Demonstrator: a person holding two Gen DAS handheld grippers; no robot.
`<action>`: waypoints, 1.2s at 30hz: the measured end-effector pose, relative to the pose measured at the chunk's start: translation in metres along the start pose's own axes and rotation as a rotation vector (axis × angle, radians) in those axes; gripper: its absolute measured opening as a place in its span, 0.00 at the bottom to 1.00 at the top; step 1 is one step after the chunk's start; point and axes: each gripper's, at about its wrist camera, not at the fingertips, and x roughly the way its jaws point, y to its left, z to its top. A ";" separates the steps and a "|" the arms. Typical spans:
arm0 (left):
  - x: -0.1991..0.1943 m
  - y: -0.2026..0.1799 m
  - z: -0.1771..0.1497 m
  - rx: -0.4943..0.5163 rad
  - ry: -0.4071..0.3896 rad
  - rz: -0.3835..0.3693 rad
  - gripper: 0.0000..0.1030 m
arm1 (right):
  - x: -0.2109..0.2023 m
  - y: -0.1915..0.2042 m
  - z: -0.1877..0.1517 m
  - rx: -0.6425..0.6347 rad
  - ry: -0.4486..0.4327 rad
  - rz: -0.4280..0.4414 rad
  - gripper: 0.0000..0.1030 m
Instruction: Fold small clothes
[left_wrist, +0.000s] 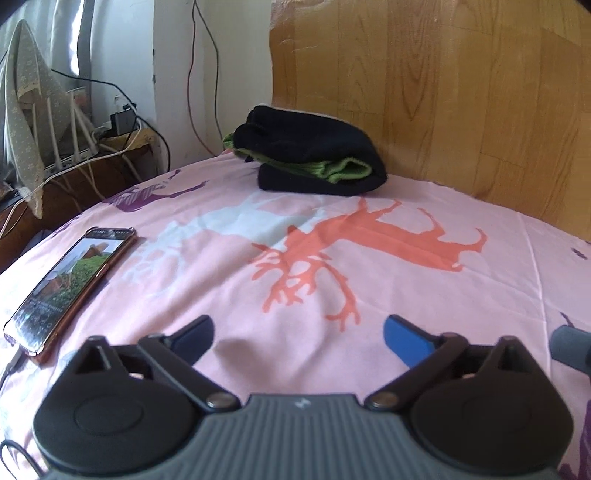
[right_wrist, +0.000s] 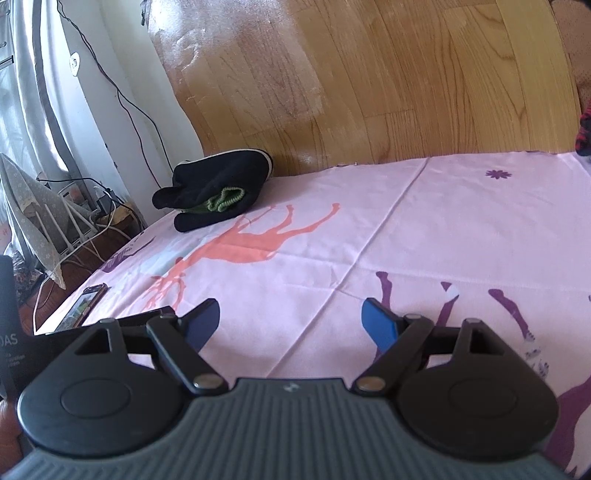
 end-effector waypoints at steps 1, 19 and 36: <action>0.000 0.000 0.000 0.000 0.001 -0.005 1.00 | 0.000 0.000 0.000 -0.001 0.003 0.002 0.84; -0.004 -0.017 -0.003 0.086 -0.015 0.018 1.00 | 0.000 -0.012 0.003 0.050 0.031 0.036 0.85; -0.001 -0.022 -0.003 0.154 0.010 -0.004 1.00 | -0.001 -0.014 0.003 0.050 0.035 0.036 0.85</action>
